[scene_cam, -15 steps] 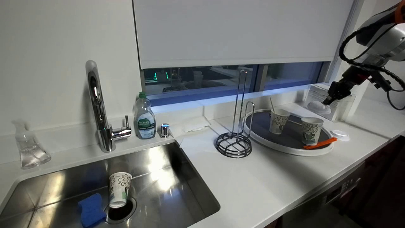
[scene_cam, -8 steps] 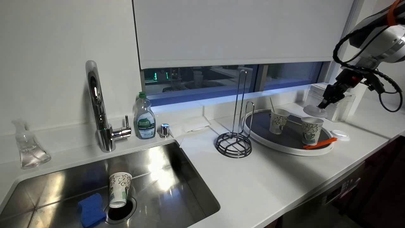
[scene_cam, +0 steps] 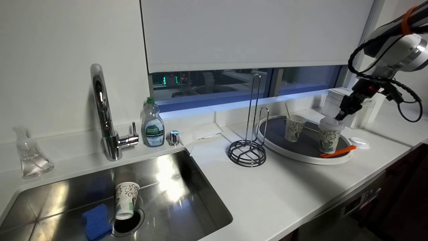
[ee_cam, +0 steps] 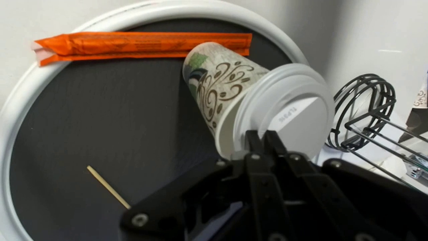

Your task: Move the chopstick in the right cup to the tray, and then close the cup

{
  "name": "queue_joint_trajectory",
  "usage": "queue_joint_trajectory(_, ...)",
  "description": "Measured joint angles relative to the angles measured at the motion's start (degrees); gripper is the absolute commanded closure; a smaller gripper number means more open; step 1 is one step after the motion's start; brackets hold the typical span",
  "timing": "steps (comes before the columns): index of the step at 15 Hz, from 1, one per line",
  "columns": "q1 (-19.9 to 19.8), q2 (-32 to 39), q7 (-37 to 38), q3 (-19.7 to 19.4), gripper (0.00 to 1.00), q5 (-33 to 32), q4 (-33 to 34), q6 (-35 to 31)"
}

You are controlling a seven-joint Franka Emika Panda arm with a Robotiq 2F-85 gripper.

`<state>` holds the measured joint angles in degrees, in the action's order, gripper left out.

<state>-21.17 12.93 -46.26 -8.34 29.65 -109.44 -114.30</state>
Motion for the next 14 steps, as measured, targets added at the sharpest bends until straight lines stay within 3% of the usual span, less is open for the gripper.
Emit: queue_joint_trajectory(14, 0.0, 2.59, 0.44, -0.34, 0.98, -0.04, 2.48, -0.01)
